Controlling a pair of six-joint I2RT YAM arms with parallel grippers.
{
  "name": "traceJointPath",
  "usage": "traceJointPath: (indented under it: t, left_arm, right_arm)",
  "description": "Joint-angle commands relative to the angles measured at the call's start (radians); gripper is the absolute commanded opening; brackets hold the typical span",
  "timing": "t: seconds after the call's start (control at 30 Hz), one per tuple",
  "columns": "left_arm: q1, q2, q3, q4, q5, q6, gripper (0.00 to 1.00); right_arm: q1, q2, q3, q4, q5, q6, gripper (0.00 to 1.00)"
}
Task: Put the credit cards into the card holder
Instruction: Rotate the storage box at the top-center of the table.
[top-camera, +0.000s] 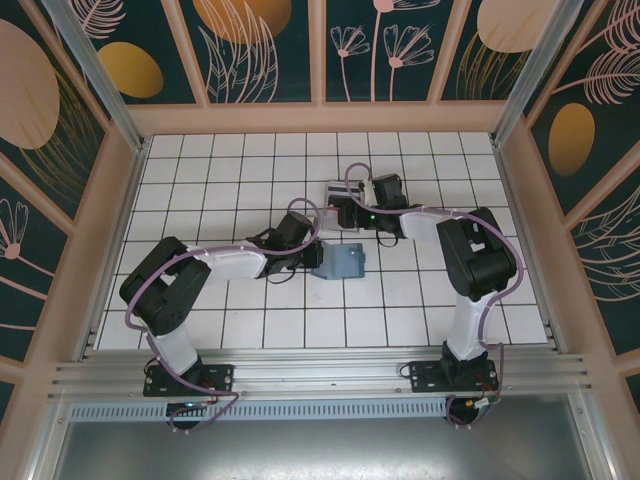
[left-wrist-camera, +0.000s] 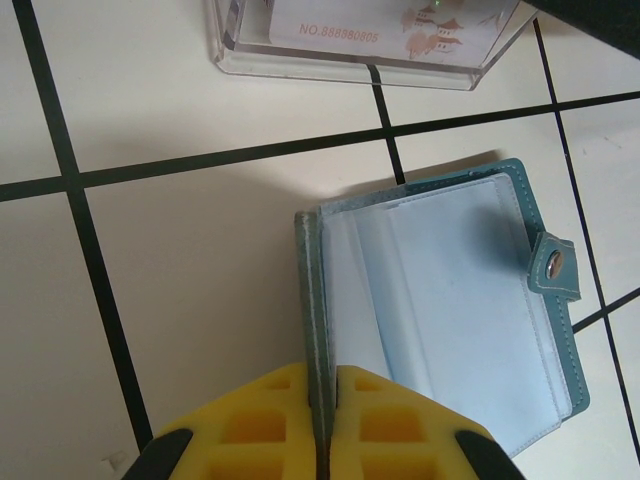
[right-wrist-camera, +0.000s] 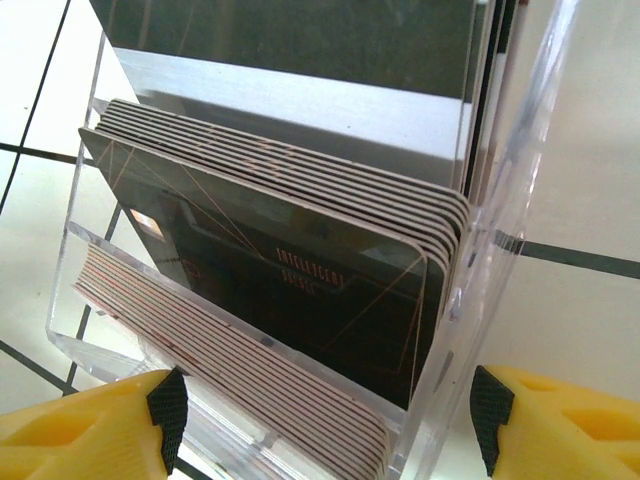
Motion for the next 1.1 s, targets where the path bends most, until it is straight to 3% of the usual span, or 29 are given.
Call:
traceJointPath:
  t: [0.0,0.5,0.7,1.0,1.07]
  left_arm:
    - [0.007,0.018,-0.009,0.021,0.022,-0.015,0.03]
    - [0.006,0.03,-0.001,0.029,0.038,-0.021,0.04]
    - [0.006,0.03,0.002,0.026,0.036,-0.015,0.04]
    - [0.013,0.041,-0.005,0.018,0.019,-0.008,0.06]
    - [0.012,0.04,-0.016,0.024,0.029,-0.008,0.14]
  right_arm:
    - [-0.001,-0.035,0.033,0.02,0.034,0.011,0.76]
    - [-0.002,-0.04,0.046,0.028,0.019,0.013,0.68]
    - [0.023,-0.009,0.06,-0.027,-0.009,-0.067,0.81]
    - [0.033,0.05,0.084,-0.073,-0.017,-0.113,0.84]
    - [0.039,0.058,0.081,-0.073,-0.004,-0.118,0.84]
